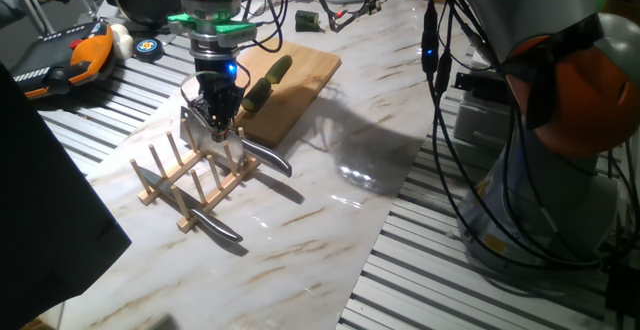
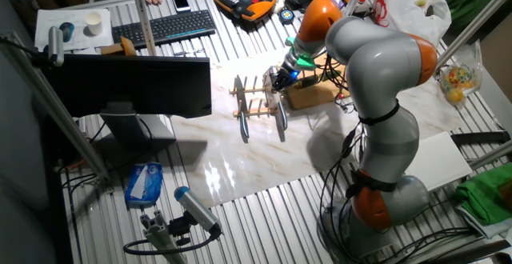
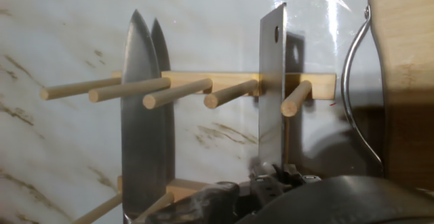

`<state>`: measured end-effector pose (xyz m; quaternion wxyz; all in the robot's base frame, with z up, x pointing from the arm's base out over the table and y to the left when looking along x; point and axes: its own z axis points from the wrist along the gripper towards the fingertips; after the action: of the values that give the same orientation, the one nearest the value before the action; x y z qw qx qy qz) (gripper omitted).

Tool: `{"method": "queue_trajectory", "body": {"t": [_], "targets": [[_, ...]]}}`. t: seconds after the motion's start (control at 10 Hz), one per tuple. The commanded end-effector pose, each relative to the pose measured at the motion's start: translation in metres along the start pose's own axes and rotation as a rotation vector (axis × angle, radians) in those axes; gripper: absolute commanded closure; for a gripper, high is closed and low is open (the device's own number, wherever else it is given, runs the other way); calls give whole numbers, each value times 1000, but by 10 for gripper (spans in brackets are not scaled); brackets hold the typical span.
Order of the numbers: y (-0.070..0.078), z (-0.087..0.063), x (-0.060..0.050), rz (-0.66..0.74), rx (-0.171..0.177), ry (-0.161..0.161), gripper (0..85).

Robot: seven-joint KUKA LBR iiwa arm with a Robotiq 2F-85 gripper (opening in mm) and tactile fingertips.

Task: Cut the cucumber into segments

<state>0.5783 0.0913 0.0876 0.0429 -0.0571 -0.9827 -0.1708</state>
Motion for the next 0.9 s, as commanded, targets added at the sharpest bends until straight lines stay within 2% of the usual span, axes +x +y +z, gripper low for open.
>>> {"method": "queue_trajectory", "body": {"t": [0.0, 0.4, 0.8], "targets": [[0, 0, 0, 2, 2, -2, 843], [6, -6, 1, -2, 33, -10, 843], [22, -23, 3, 9, 80, -6, 843]]}}
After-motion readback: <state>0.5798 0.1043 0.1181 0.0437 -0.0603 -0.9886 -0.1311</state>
